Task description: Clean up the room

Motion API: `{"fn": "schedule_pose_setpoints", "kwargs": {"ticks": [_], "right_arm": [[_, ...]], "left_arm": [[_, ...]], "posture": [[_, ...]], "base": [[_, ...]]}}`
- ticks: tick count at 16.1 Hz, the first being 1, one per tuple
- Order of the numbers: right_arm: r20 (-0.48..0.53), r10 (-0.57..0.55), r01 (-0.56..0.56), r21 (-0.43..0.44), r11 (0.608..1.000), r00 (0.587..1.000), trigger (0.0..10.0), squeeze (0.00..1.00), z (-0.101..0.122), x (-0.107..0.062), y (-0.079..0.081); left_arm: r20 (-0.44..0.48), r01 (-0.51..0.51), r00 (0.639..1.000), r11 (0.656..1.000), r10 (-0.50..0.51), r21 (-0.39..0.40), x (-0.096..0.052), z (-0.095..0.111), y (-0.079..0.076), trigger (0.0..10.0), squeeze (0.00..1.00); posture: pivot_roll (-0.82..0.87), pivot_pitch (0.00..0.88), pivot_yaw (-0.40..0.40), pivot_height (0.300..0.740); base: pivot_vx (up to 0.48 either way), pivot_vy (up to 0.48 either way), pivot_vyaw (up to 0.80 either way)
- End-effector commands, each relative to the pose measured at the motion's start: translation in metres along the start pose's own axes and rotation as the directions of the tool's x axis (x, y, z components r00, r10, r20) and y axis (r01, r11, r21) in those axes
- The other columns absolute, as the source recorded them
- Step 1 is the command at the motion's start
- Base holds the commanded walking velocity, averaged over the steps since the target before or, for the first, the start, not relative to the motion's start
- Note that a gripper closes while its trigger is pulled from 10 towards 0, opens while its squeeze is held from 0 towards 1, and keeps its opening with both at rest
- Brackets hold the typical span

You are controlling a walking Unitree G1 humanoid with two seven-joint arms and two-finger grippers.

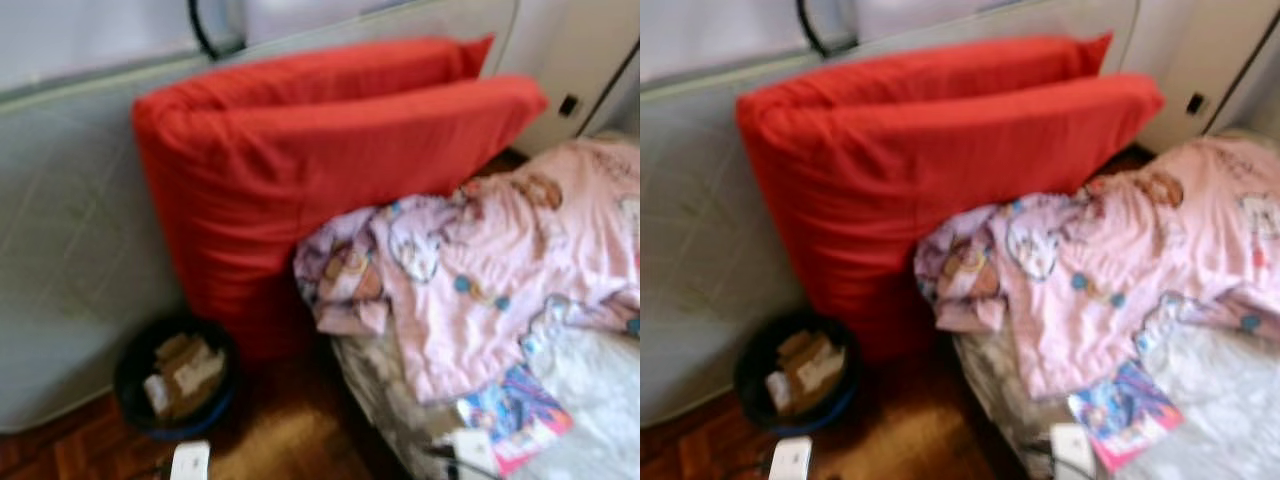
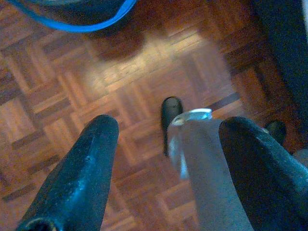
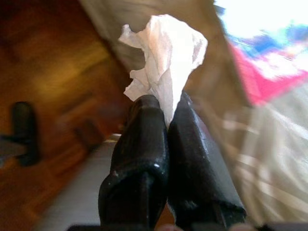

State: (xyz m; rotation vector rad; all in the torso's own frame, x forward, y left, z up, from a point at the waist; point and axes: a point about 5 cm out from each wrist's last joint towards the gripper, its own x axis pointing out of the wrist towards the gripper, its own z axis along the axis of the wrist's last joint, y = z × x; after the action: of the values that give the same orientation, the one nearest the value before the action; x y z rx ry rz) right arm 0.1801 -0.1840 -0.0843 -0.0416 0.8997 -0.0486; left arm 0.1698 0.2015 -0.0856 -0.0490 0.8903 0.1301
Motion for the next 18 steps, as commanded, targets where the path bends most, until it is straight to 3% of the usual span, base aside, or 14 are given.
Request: {"fn": "schedule_pose_setpoints", "kwargs": {"ticks": [1,18], "right_arm": [[-0.012,-0.012,0.012,0.006,1.0,1.0,10.0,0.0,-0.0047,-0.0013,-0.004],[-0.014,0.003,-0.003,0.014,1.0,1.0,10.0,0.0,-0.0042,-0.001,-0.0015]], "left_arm": [[-0.026,-0.007,1.0,1.0,0.007,0.001,-0.0018,-0.007,0.0028,10.0,0.0],[-0.024,-0.007,1.0,1.0,0.007,0.003,-0.0011,-0.0049,0.0026,10.0,0.0]], "posture": [[0.01,0.139,0.003,0.74],[0.01,0.147,0.006,0.74]], "base": [[0.0,0.371,0.0],[0.0,0.341,0.0]]}}
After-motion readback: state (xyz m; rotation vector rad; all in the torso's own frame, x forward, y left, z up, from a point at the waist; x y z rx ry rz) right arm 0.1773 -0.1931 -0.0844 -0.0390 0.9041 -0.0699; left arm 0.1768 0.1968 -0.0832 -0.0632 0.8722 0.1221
